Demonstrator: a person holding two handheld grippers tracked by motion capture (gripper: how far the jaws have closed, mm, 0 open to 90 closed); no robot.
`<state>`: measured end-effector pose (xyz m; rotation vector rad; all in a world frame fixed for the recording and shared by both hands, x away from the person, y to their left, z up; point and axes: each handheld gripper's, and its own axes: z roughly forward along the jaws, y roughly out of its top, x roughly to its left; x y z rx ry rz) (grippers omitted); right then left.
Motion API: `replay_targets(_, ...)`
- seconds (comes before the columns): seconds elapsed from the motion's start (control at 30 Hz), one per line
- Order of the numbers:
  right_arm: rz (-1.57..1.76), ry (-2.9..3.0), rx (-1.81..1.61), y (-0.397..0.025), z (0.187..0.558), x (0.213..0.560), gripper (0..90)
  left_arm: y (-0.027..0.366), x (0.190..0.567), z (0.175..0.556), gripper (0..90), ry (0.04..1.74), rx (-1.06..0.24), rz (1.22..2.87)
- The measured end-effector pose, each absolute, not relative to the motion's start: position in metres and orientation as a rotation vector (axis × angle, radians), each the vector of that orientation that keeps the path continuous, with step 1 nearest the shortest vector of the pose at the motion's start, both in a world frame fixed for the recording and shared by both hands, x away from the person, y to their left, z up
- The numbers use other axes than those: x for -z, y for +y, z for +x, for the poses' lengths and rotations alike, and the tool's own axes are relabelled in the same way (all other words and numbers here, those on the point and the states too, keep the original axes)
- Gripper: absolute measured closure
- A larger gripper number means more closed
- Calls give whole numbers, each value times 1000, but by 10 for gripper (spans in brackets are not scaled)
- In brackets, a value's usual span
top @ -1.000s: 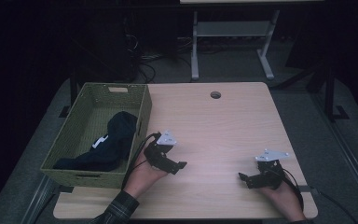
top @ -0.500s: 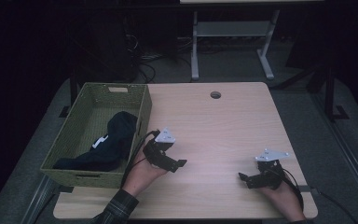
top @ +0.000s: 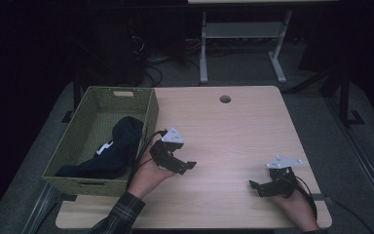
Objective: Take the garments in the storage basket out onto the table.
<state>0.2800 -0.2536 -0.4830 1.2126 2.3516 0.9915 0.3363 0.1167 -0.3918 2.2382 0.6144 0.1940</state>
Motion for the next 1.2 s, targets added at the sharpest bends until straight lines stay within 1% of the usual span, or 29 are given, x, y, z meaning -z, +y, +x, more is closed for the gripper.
replay_targets(0.2,1212,2352,-991,-254,280,483,21,119,385,341,146,606,-192,2257)
replay_targets(0.7,1211,2352,-992,-254,280,483,22,125,364,347,144,627,-175,2206)
replay_targets(1.2,1212,2352,-991,-254,280,483,22,150,332,344,144,652,-249,2176)
